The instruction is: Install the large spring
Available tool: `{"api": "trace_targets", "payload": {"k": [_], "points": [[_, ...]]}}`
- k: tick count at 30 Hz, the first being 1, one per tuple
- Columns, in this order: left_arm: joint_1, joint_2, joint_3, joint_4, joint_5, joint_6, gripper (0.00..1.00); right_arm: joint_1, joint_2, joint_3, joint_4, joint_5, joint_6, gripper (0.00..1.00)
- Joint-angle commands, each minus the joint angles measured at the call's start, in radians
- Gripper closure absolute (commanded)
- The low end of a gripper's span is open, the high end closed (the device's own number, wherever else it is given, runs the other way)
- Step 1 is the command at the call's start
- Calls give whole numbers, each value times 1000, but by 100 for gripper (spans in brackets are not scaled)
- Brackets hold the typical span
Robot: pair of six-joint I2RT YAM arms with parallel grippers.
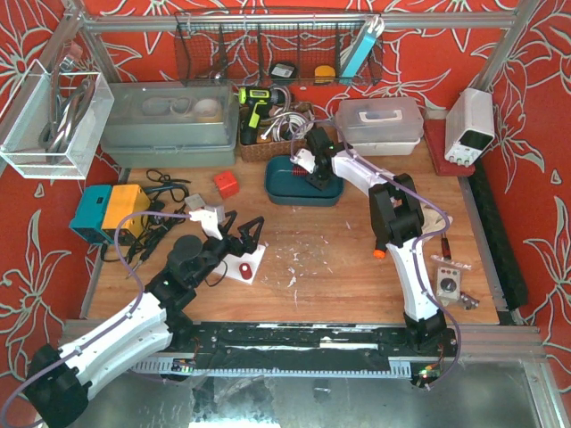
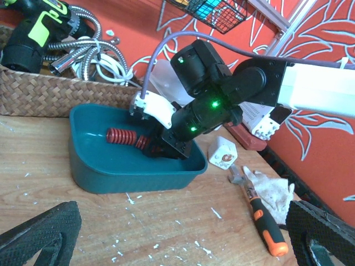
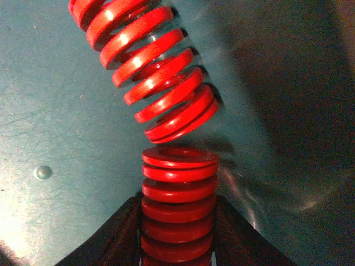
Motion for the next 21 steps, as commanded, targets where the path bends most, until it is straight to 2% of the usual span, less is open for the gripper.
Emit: {"api": "trace_targets", "payload": {"k": [1,14,21], "points": [[3,-17,-5,-2,-22,-5,0,-4,26,20,-63,17,-3,62],[3,-23,-4,-15,-45,-4,0,-7,-34,-31,13,16,7,98],[3,-18,1,-42,-99,-23,0,-6,-135,-139,102,24,19,100]]}}
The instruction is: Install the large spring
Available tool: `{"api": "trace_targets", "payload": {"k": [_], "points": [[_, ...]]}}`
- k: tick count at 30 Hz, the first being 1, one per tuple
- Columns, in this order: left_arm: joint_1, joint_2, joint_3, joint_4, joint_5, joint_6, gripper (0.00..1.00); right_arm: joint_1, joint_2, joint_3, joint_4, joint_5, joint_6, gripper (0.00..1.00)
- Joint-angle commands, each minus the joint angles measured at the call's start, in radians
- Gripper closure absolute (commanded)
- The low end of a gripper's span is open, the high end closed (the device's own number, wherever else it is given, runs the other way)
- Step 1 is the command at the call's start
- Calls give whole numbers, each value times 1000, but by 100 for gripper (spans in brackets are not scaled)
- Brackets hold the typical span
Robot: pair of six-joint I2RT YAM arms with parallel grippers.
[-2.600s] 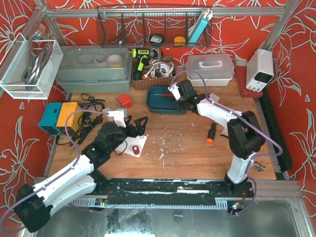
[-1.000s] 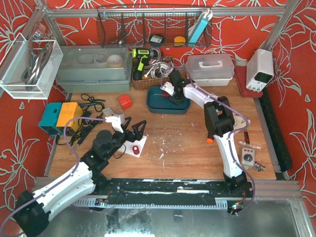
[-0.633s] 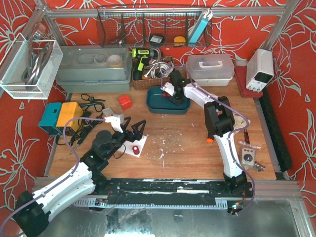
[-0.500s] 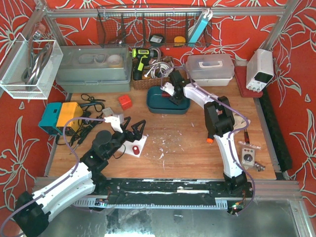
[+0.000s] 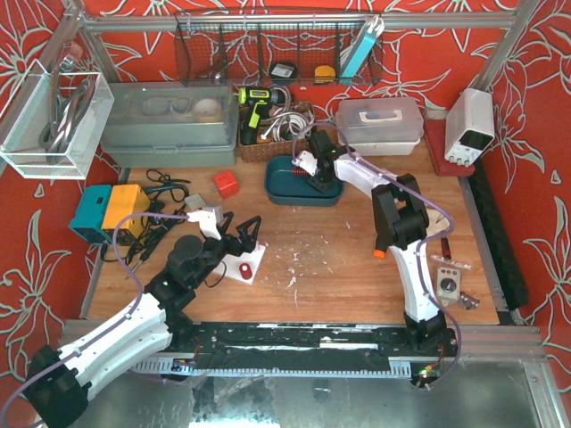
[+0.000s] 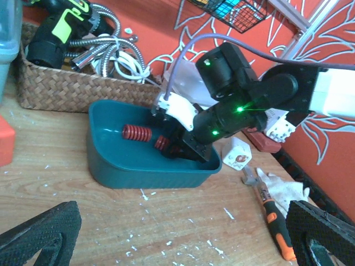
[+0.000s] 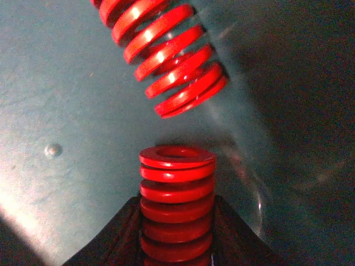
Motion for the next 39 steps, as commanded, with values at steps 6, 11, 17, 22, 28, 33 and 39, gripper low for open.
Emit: {"api": "trace_targets", "payload": {"k": [6,11,17,22,28,33,39], "points": [[3,-3,-4,-16,-80,-31,0,-3,-190,-169,115,-15,27,100],[4,49,16,-18,-58,-67,4,10,-314,-280,192,-13,23,100],[18,105,119,-116,60,-178,16,52,-504,-458,326,8,41,100],[58,113,155,-125,231,-269,25,120,-690,-655,471,-3,73,100],[109,203,245,-155,423,-312,29,247,-866,-841,590,17,81,100],[141,277,325,-189,543,-289,33,330,-1002,-969,677,-24,123,100],[146,331,417,-278,586,-247,25,402,-1080,-1075,753,-46,119,100]]}}
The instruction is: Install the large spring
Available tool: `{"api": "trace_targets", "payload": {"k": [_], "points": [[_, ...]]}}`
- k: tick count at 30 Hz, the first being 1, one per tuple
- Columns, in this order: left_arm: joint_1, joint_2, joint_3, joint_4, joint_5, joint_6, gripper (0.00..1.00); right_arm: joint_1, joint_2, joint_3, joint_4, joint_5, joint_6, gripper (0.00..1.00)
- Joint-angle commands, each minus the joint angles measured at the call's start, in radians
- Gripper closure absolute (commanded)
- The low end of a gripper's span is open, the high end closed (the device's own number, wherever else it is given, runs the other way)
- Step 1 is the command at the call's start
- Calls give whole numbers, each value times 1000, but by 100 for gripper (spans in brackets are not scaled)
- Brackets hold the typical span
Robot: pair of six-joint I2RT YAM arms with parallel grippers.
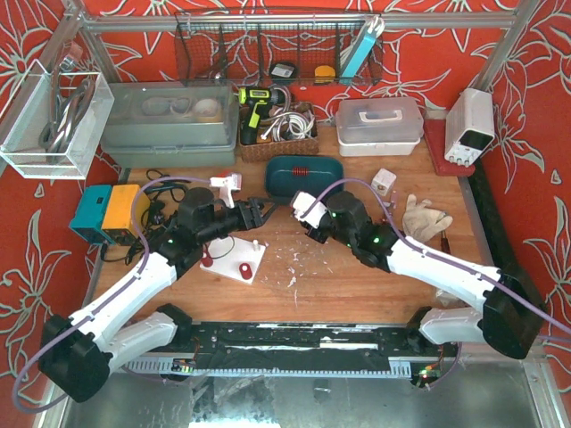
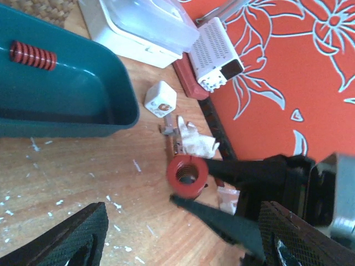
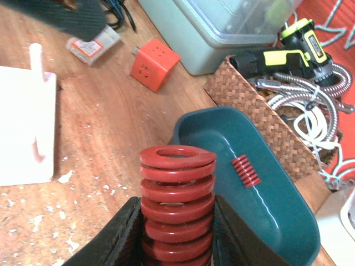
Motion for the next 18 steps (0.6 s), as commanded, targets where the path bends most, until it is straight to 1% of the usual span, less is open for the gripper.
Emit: {"api": "trace_targets", "payload": {"k": [1,6,8,11,15,18], "points": [[7,10,46,-29,96,18,25,43,-49,-57,122,-21,16,100],[7,32,47,2,183,3,30,70,-69,-79,140,-22,22,100],[7,80,51,-3,208,12,30,79,-65,-80,146,-24,23,100],[7,113,58,-1,232,18,31,95,-54,-83,157,-35,26,100],[7,148,70,1,252,23,36,123,-43,-83,176,-32,18,100],[7,159,72,8,260,17,37,133,-34,-74,175,-26,10,100]]}}
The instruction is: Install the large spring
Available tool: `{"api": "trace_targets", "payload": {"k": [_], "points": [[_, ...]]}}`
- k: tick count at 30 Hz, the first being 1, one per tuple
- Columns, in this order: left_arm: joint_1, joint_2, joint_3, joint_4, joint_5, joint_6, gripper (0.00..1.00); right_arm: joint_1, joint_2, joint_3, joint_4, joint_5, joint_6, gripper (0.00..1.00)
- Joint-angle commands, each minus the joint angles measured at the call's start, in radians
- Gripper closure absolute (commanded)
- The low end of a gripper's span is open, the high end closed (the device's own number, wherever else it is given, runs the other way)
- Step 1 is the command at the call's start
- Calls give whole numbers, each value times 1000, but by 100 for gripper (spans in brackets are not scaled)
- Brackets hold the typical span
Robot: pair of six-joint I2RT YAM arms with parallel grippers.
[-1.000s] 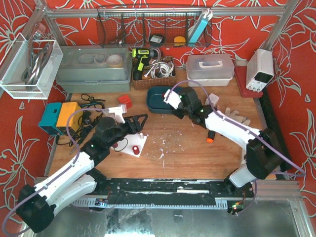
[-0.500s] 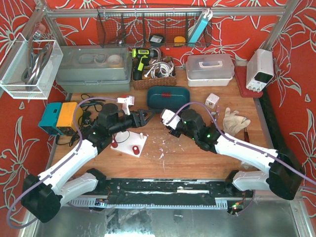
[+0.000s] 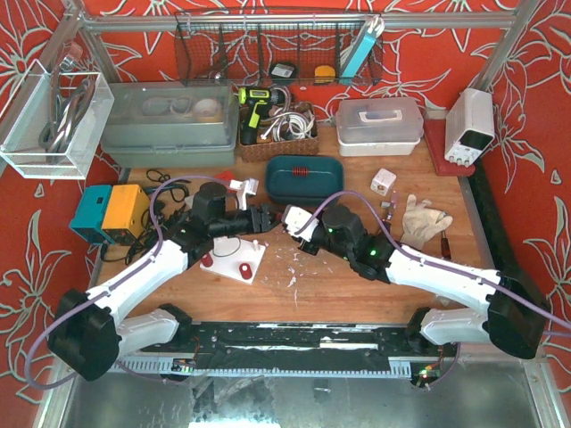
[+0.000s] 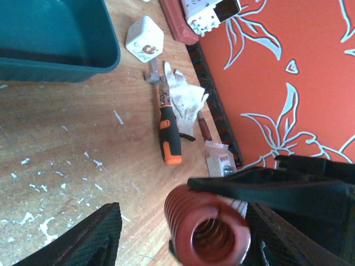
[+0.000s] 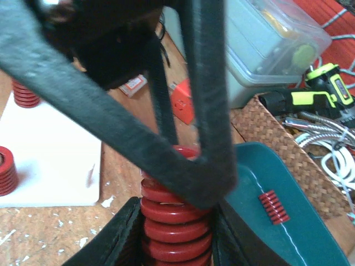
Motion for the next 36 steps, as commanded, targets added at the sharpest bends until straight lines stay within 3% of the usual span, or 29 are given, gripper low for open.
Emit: {"api": "trace_targets", "payload": {"k": [1,10,20,24,33,36], "points": [[6,9,26,30,54,3,38,20,14,6,55,-1,-1,100],[6,11,6,53,89,-19,53,33,40,16,65,18,-3,100],[6,8,8,24,84,-9,97,34,62,28,43,46,15,98],[7,6,-2,24,75,-21,100,35,66,37,15,70,33,77],[19,-20,14,-82,-105,13,100,35,-9,20,-84,89,139,10],[21,-52,19,-149,-242,33,100,35,-69,-21,-87,158,197,2]]}}
